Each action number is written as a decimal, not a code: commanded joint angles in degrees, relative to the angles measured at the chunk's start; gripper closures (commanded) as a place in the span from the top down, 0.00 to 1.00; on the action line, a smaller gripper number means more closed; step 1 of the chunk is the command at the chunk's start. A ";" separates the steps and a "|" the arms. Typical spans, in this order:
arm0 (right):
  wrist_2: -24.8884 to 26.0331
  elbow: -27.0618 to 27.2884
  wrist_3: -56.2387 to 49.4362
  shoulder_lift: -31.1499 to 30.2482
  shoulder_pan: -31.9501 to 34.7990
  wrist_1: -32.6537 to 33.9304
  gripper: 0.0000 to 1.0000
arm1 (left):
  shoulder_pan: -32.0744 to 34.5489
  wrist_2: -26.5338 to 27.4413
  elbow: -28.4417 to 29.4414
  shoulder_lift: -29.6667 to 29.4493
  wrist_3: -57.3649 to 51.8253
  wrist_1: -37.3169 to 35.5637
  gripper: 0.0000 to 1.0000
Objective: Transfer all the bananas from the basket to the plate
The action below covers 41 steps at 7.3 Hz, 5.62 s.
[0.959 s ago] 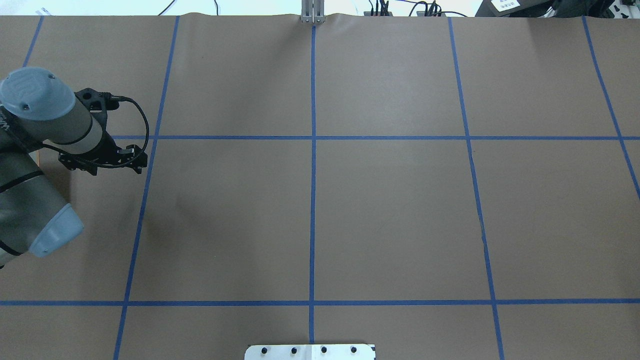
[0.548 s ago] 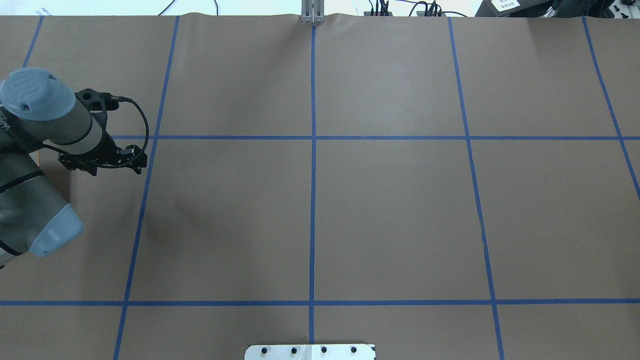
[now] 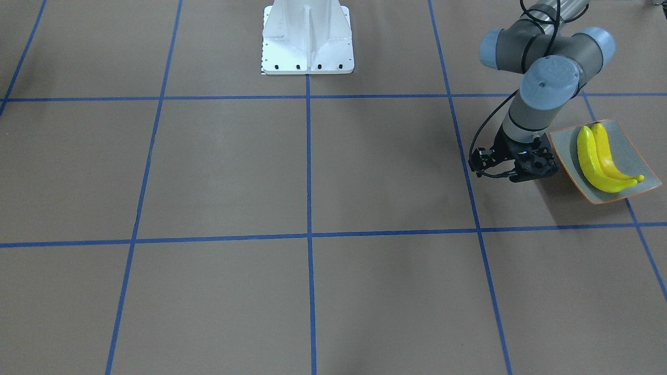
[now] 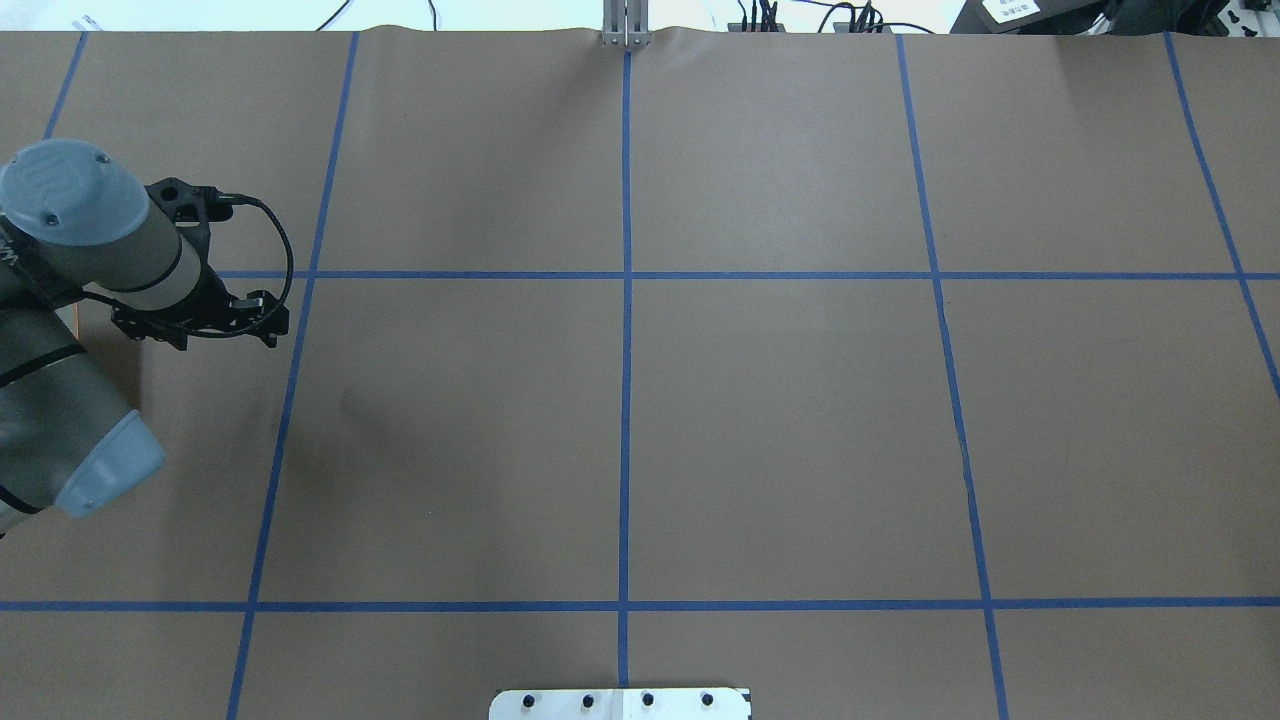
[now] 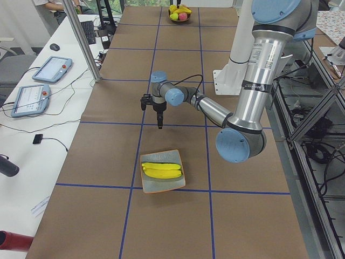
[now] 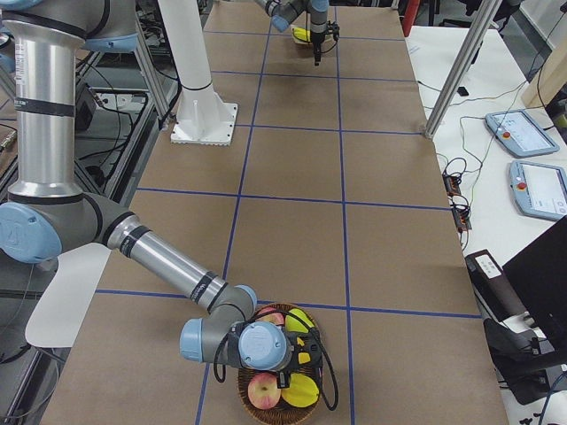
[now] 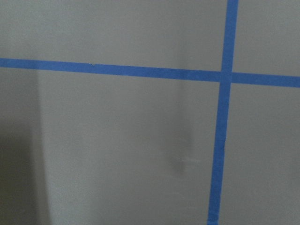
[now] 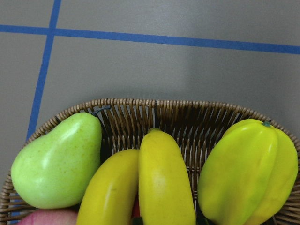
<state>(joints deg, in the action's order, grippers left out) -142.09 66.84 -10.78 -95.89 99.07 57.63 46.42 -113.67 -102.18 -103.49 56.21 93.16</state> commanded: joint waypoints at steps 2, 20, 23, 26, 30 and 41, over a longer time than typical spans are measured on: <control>-2.31 2.06 -0.83 -0.35 2.96 0.11 0.00 | -0.02 0.11 -0.04 -0.22 0.39 0.01 1.00; 4.07 30.28 66.11 31.18 -40.24 13.30 0.00 | -12.59 0.11 6.64 -26.13 25.62 32.17 0.99; 11.91 28.53 80.17 31.82 -49.31 -1.16 0.00 | -14.43 0.20 9.08 -26.68 25.71 44.44 0.97; 12.63 29.23 87.01 32.43 -52.13 -6.20 0.00 | -14.69 0.20 11.98 -27.03 25.62 49.98 0.97; 15.26 29.40 93.30 33.57 -55.04 -9.29 0.00 | -16.01 0.29 15.60 -27.99 25.62 53.53 0.99; 17.80 30.98 96.11 34.29 -55.40 -10.86 1.00 | -16.28 0.29 18.42 -30.19 25.88 53.27 0.00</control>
<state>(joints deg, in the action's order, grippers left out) -125.75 97.32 84.34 -61.11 43.38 47.92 30.05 -113.31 -83.44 -133.75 81.91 146.60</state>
